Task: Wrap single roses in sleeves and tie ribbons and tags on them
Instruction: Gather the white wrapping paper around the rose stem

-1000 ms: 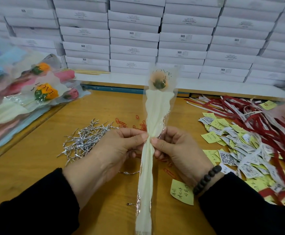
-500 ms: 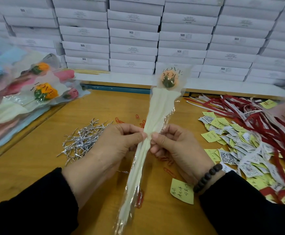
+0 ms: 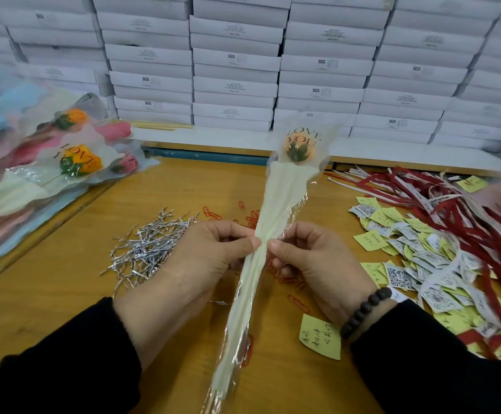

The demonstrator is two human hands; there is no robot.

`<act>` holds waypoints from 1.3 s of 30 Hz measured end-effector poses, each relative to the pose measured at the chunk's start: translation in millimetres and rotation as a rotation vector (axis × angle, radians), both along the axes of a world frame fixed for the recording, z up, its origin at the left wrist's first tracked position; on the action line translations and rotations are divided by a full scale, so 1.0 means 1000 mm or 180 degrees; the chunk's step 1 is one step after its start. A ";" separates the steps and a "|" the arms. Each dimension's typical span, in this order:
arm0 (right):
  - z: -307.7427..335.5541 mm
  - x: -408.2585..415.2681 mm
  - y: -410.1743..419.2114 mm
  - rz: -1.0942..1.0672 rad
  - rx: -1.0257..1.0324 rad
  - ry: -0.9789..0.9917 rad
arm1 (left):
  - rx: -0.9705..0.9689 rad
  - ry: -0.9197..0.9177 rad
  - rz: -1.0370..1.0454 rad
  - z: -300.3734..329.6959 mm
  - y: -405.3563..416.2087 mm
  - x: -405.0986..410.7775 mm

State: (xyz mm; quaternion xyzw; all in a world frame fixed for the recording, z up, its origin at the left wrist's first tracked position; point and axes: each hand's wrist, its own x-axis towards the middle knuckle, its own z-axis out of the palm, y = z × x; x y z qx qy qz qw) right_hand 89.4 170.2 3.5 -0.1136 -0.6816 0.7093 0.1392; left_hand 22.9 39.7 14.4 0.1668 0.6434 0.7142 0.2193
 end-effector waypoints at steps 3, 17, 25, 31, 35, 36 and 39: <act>-0.001 0.000 0.000 0.0038 -0.0047 0.0013 | -0.0028 -0.0011 -0.0017 0.000 0.000 0.001; 0.003 0.002 0.001 -0.0044 -0.0171 0.0077 | 0.0085 -0.0021 -0.0336 0.007 -0.003 0.007; 0.007 0.003 -0.005 -0.0284 0.0030 -0.0138 | -0.0117 0.0190 -0.0036 0.003 0.000 0.009; 0.011 0.004 -0.009 -0.0331 0.0018 -0.0089 | -0.0209 0.0612 0.0062 0.003 0.001 0.012; 0.010 0.003 -0.011 -0.0432 0.0026 -0.0034 | -0.0227 0.0897 0.0036 0.004 0.002 0.015; 0.009 0.003 -0.011 -0.0442 -0.0020 -0.0029 | -0.0235 0.0940 0.0016 0.005 0.002 0.015; 0.009 0.004 -0.011 -0.0410 -0.0108 -0.0042 | -0.0308 0.1064 -0.0008 0.004 0.002 0.016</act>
